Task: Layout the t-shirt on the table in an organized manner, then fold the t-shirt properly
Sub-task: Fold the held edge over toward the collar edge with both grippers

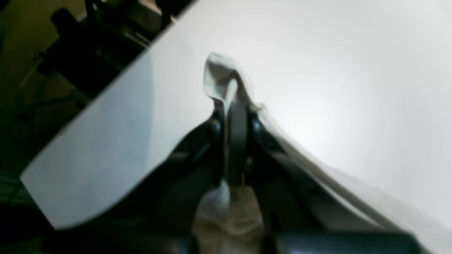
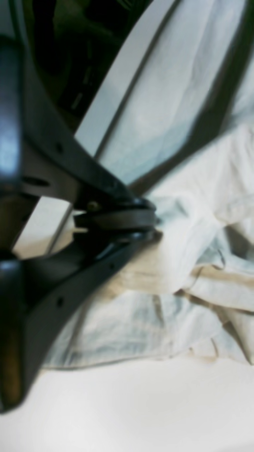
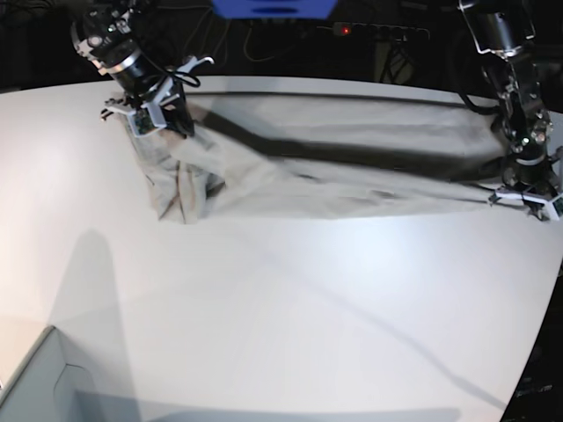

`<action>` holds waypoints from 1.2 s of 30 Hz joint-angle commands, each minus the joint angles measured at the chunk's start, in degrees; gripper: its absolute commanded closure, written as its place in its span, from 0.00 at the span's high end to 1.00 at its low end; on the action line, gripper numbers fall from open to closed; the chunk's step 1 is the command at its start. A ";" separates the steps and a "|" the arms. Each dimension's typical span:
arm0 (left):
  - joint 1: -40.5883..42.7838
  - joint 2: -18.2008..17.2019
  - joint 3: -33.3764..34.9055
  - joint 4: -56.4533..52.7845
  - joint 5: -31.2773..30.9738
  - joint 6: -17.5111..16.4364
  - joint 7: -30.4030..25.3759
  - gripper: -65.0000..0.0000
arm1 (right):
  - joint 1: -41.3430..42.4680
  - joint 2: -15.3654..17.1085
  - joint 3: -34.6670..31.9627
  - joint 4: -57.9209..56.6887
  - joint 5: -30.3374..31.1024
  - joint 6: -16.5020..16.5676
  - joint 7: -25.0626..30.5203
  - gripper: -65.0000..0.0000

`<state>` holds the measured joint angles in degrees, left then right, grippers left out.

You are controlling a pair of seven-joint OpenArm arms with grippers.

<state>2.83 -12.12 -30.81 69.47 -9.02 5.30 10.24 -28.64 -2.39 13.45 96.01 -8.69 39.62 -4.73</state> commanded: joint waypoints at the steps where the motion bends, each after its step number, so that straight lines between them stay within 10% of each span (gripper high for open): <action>1: -0.32 -0.76 -0.36 0.99 0.36 0.46 -1.32 0.00 | -0.50 0.15 0.22 1.44 1.00 0.38 1.70 0.00; 36: 1.78 -3.05 1.14 -4.90 0.44 0.46 -1.58 0.01 | -2.96 0.15 2.50 -0.31 4.86 0.38 3.46 0.00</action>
<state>4.49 -14.13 -29.26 64.05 -8.80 5.34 10.02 -31.27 -2.55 15.81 94.85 -4.64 39.62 -2.74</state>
